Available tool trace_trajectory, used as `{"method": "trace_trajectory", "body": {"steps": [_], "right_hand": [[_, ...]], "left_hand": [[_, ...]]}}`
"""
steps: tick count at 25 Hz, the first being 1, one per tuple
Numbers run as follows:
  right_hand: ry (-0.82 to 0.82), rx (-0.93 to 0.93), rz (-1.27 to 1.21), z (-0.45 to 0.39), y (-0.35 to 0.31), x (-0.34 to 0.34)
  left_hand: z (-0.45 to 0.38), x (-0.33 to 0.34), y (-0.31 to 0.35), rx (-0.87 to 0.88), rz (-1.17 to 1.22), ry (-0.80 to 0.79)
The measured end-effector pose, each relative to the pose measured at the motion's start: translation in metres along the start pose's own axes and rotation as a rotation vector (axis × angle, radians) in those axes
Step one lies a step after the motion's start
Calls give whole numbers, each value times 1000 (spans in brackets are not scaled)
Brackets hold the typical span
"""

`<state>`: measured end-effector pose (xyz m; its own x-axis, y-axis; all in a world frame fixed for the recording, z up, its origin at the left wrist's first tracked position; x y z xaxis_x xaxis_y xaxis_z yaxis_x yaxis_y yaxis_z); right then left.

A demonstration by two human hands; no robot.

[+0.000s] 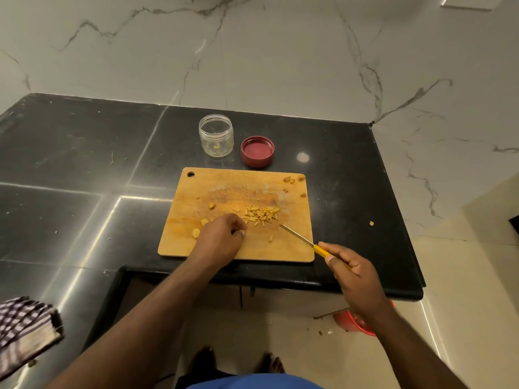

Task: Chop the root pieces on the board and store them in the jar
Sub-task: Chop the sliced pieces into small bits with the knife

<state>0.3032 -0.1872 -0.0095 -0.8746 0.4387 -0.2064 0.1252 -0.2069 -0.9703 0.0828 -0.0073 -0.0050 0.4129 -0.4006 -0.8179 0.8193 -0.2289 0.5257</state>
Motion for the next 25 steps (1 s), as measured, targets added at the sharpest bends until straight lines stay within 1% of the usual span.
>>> {"method": "trace_trajectory", "body": {"steps": [3, 7, 12, 14, 18, 20, 22, 25], "right_hand": [[-54, 15, -37, -3, 2, 3], [-138, 50, 15, -2, 8, 7], [-70, 23, 12, -9, 3, 1], [-73, 44, -35, -9, 1, 4], [-116, 162, -324, 0, -6, 19], [-144, 220, -417, 6, -11, 30], [-162, 244, -414, 10, -15, 42], [-171, 237, -341, 11, -18, 60]], "left_hand": [[2, 1, -1, -25, 0, 24], [3, 1, -6, -43, -51, 90], [0, 1, -9, -34, -136, 136], [-1, 1, -12, -27, -158, 130], [-2, -1, -17, -22, -151, 126], [-4, -5, -20, -35, -140, 151], [-6, -9, -21, -41, -151, 171], [-12, -12, -20, -33, -217, 181]]}}
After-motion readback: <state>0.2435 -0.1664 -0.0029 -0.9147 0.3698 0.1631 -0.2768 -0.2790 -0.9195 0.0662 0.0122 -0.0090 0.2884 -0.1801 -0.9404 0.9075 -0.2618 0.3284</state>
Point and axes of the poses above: each hand's wrist, its own z-axis away from the middle knuckle, its own x-axis out of the palm, y = z × x, the point moved 3 cm from there along -z, towards the middle knuckle, and after that the axes turned 10 degrees about -z, right-handed, at the moved point
